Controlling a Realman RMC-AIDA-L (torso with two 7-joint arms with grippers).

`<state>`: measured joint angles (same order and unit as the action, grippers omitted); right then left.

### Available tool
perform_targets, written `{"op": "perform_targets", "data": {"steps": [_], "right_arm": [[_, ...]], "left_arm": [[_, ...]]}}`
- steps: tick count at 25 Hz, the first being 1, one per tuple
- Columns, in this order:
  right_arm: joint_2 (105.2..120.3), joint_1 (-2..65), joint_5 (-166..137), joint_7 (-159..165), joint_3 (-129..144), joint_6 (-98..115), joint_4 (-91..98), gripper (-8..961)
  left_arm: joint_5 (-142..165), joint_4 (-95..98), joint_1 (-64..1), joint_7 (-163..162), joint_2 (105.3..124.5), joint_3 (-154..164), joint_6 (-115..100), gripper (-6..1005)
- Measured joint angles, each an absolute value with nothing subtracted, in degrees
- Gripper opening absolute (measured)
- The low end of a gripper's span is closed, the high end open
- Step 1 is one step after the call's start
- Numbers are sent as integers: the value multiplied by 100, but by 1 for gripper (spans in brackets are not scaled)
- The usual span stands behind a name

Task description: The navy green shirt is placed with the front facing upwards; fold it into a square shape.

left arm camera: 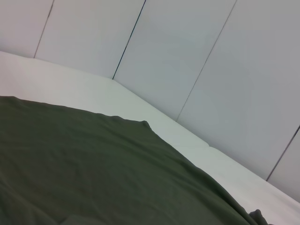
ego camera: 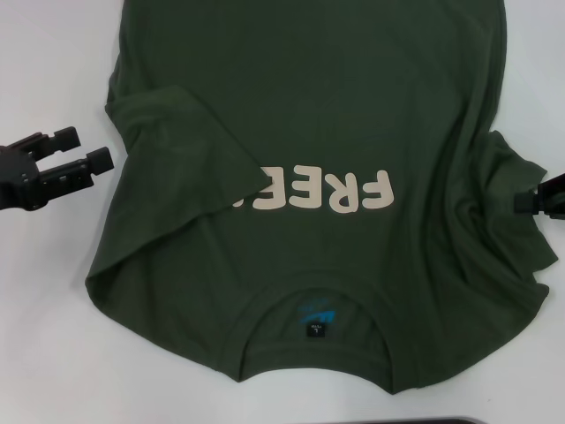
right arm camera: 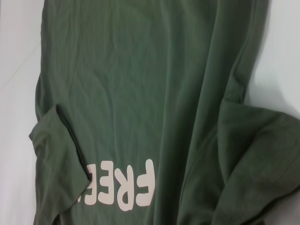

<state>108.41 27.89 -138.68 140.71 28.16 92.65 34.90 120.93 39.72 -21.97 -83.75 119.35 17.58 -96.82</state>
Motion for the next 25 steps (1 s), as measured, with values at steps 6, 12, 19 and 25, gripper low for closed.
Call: {"op": "perform_targets", "data": {"steps": [6,12,19,25], "right_arm": [[10821,2791,-13869,14098,2812,9446,3589,33],[10811,2662,-13879,14401,2749,9850,4283,34],[10669,2493,-13892,14600,2304,10123,4764,33],[10580,2433,-13902,14745,2219,10238,5020,33]], "left_arm": [[12098,3973,-2197,-8371,11935,1777,-9655,841],[12095,3973,-2212,-8377,11935,1781,-9636,841],[12093,3973,-2230,-8379,11935,1768,-9632,841],[12093,3973,-2242,-8378,11935,1759,-9632,842]]}}
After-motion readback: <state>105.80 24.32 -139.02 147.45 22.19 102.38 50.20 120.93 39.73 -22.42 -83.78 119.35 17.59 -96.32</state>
